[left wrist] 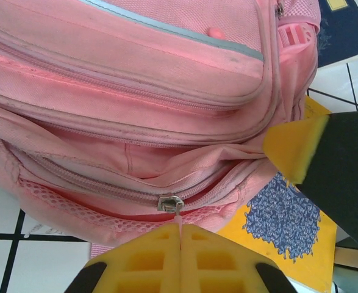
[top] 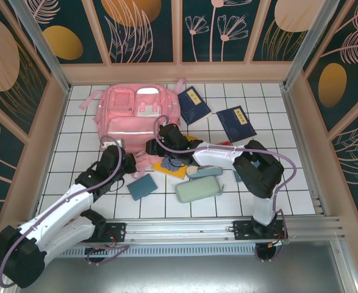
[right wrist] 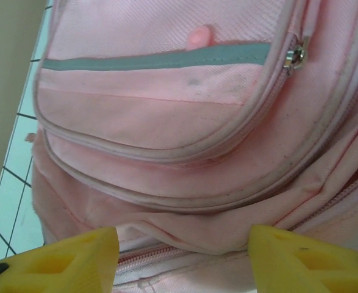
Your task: Pack the student bag
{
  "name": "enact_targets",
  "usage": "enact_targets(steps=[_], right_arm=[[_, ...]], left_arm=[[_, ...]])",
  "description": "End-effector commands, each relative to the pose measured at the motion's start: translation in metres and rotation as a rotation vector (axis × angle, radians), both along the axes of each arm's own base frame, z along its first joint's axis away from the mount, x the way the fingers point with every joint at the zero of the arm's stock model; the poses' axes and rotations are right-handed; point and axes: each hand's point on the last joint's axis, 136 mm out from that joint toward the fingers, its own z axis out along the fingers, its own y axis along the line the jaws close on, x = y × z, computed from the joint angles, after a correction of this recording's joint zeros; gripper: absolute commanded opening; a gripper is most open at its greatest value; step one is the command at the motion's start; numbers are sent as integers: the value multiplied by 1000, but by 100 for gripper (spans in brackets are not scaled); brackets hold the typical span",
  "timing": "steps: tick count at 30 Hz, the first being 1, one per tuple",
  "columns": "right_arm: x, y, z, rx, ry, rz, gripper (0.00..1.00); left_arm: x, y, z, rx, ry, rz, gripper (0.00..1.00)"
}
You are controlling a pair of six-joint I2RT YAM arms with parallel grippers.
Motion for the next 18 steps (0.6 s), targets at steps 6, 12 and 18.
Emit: enact_targets(steps=[6, 12, 18], right_arm=[[12, 7, -34, -64, 83, -87, 65], [28, 20, -48, -87, 89, -109, 64], [41, 18, -54, -90, 79, -118, 0]], left_arm=[[1, -14, 12, -64, -59, -63, 0], [-1, -15, 16, -79, -74, -74, 0], [-3, -14, 19, -87, -80, -74, 0]])
